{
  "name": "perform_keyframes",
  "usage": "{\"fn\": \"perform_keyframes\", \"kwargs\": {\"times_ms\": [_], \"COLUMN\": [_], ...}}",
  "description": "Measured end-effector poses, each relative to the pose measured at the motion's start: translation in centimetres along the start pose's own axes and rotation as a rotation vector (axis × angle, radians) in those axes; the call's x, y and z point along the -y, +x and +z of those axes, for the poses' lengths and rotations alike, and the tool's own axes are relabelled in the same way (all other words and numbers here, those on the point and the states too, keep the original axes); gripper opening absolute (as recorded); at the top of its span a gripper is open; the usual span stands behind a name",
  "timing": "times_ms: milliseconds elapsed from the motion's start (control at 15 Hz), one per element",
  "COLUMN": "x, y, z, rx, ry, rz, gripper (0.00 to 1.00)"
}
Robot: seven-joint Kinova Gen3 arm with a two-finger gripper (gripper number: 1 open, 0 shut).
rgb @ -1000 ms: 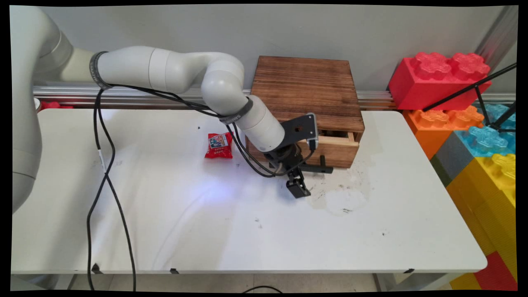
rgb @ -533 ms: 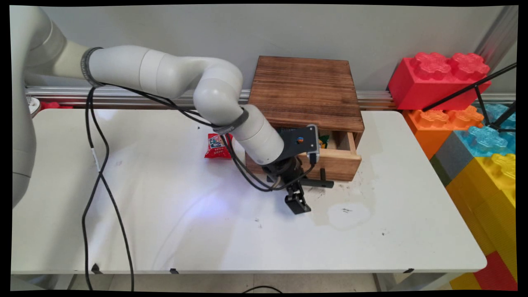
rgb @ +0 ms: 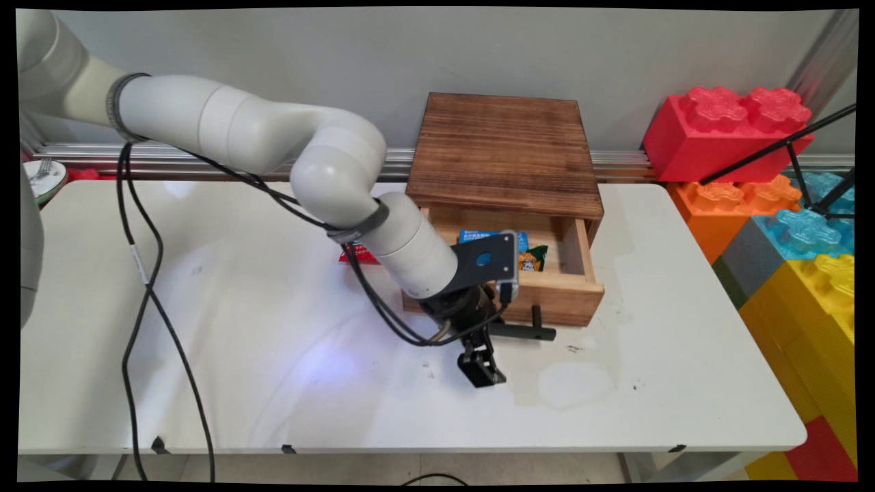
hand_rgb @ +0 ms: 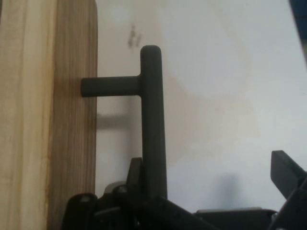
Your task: Open the drawer
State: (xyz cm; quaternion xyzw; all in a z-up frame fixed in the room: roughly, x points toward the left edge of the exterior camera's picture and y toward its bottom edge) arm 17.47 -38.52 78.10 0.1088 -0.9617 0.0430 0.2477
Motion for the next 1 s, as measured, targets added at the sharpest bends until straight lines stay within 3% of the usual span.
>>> {"fn": "perform_keyframes", "kwargs": {"times_ms": [600,1000], "x": [-4.4,-6.2], "y": [-0.6,-1.0], "z": [-1.8,-2.6], "rx": [-0.018,-0.030], "ry": [-0.059,-0.086], "rz": [0.036,0.054], "gripper": [1.00,1.00]}}
